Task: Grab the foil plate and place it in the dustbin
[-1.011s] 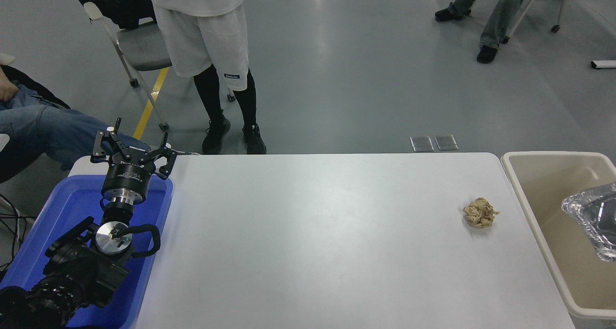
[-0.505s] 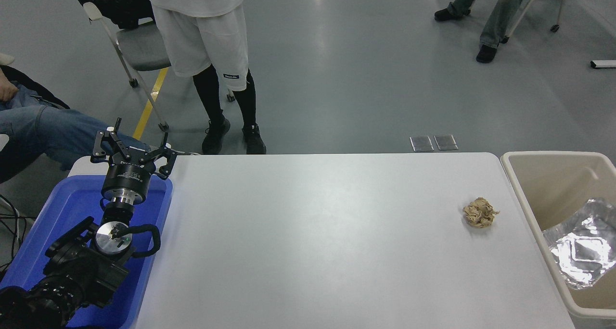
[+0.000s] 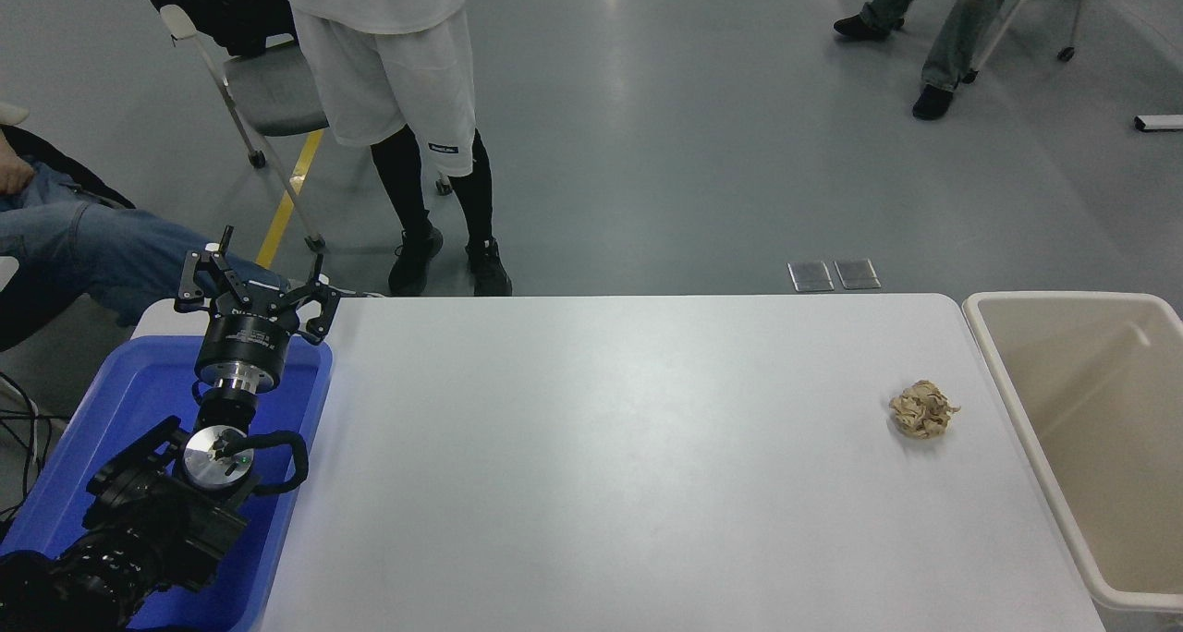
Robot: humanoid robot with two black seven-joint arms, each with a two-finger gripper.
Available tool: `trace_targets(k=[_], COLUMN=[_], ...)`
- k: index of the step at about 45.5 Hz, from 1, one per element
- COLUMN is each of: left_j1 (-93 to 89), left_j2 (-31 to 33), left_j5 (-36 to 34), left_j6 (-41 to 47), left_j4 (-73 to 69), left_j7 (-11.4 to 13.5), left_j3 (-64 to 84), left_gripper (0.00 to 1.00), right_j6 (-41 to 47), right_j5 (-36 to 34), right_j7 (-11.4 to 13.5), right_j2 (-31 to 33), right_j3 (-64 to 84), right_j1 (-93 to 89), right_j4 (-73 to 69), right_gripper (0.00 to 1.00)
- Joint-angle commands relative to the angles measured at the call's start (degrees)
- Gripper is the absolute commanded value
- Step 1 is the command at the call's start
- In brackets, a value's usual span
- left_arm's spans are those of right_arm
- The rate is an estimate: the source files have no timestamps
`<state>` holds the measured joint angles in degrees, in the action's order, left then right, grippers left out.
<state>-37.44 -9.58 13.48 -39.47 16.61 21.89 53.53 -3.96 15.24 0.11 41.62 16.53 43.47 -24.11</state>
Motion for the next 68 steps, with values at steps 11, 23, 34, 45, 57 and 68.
trace_targets(k=[11,23,34,45,57,68], left_j1=[0.00,0.00,0.00,0.00,0.00,0.00], left_j2=[0.00,0.00,0.00,0.00,0.00,0.00], left_j5=[-0.03,-0.03,-0.03,-0.03,-0.03,-0.03], left_j6=[0.00,0.00,0.00,0.00,0.00,0.09], left_j4=[0.00,0.00,0.00,0.00,0.00,0.00], left_j7=[0.00,0.00,0.00,-0.09,0.00,0.00], left_j3=[0.00,0.00,0.00,-0.09,0.00,0.00], left_gripper=[0.99,0.99,0.99,0.99,0.99,0.99], right_j6=[0.10,1.41,6.15,19.95,38.83,48.96], right_j5=[9.11,8.76,8.76,8.14,8.06,8.06], right_j7=[0.15,0.24,0.15,0.15,0.07,-0.02], right_j2=[8.21,8.92,6.82,-4.79,-10.67,-14.90], right_j3=[9.39,25.56,38.65,55.36,56.69,54.93], right_j1=[13.48,28.85,44.50,62.43,70.35,77.47], right_j4=[-21.84,-33.36,-40.92,-44.09,-44.97,-45.23], right_gripper=[1.00,1.00,1.00,1.00,1.00,1.00])
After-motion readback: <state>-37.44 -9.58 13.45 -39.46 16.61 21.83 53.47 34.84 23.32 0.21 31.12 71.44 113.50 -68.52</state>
